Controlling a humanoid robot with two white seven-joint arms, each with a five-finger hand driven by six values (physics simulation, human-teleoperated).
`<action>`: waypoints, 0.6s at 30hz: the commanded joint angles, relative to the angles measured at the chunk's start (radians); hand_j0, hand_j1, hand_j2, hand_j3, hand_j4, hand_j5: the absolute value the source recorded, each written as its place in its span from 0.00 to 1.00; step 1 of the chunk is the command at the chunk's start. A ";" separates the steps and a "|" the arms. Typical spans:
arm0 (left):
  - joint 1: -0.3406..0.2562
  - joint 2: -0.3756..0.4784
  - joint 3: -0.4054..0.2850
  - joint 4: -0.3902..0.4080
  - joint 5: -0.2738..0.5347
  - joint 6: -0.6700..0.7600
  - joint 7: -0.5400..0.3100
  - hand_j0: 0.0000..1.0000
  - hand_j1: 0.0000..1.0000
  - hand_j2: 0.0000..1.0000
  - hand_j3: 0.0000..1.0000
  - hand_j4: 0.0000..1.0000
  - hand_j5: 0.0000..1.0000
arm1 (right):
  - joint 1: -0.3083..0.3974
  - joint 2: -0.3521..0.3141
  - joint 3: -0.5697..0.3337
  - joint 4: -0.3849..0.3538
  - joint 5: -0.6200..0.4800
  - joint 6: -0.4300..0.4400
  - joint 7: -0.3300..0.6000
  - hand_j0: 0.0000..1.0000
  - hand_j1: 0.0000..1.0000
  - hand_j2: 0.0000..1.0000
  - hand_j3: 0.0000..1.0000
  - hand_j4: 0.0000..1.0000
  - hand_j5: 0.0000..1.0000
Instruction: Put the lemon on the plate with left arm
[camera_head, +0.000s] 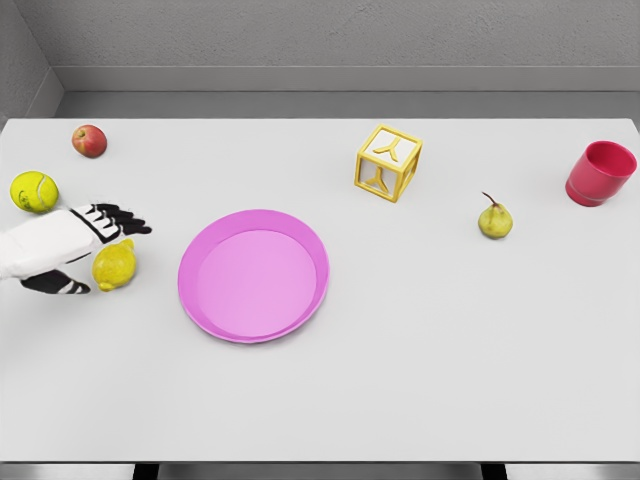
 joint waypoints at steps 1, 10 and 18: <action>0.000 -0.018 -0.018 0.024 -0.005 0.001 -0.010 1.00 1.00 1.00 1.00 1.00 1.00 | 0.000 0.000 0.000 0.000 -0.001 0.000 0.000 1.00 1.00 1.00 1.00 1.00 1.00; -0.046 -0.044 -0.082 0.042 -0.021 0.001 -0.018 1.00 1.00 1.00 1.00 1.00 1.00 | 0.000 0.000 0.000 0.000 -0.001 0.000 0.000 1.00 1.00 1.00 1.00 1.00 1.00; -0.072 -0.067 -0.085 0.106 -0.023 0.001 -0.018 1.00 1.00 1.00 1.00 1.00 1.00 | 0.000 0.000 0.000 0.000 -0.001 0.000 0.000 1.00 1.00 1.00 1.00 1.00 1.00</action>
